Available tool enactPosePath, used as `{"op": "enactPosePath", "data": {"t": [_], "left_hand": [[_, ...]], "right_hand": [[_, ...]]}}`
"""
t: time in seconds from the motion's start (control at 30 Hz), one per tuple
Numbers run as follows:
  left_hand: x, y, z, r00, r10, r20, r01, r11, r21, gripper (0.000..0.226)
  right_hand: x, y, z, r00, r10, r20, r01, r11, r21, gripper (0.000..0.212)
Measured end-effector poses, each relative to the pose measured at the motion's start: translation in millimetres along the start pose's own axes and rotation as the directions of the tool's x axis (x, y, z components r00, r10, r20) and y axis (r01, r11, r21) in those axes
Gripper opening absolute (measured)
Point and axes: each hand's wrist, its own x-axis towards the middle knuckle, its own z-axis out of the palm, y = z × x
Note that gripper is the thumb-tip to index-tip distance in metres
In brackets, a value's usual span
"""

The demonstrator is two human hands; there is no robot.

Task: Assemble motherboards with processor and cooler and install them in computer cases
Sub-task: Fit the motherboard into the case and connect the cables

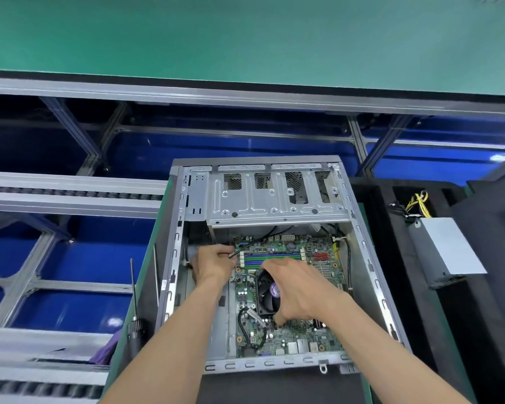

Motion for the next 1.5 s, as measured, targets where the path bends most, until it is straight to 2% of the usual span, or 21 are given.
{"op": "enactPosePath", "data": {"t": [0.17,0.37,0.57,0.7,0.83,1.0,1.27,1.5], "left_hand": [[1,-1,0,0.999,-0.033,0.002,0.033,0.999,0.026,0.033],[8,-5,1,0.996,-0.087,-0.018,0.089,0.992,0.087,0.013],[10,-4,0,0.998,-0.063,-0.009,0.064,0.988,0.141,0.023],[11,-6,0,0.998,-0.047,-0.031,0.050,0.993,0.104,0.008],[10,-9,2,1.000,-0.010,-0.025,0.013,0.992,0.123,0.013],[9,-12,4,0.998,0.057,-0.008,-0.055,0.988,0.145,0.033],[7,-9,6,0.992,0.122,0.021,-0.123,0.978,0.166,0.038],[12,-2,3,0.992,0.126,0.031,-0.130,0.971,0.199,0.039]], "right_hand": [[2,3,-3,1.000,-0.015,0.020,0.015,1.000,0.018,0.100],[2,3,-1,0.999,-0.034,0.028,0.034,0.999,0.001,0.102],[4,3,-1,0.999,-0.038,0.029,0.039,0.999,-0.015,0.102],[4,0,0,1.000,-0.027,-0.002,0.027,0.999,-0.046,0.102],[4,-2,1,1.000,-0.024,0.006,0.024,1.000,-0.007,0.098],[2,-3,-1,1.000,-0.004,0.022,0.003,0.999,0.043,0.091],[2,0,0,1.000,0.008,0.019,-0.009,0.998,0.057,0.095],[5,0,0,0.999,0.030,0.015,-0.031,0.998,0.053,0.101]]}}
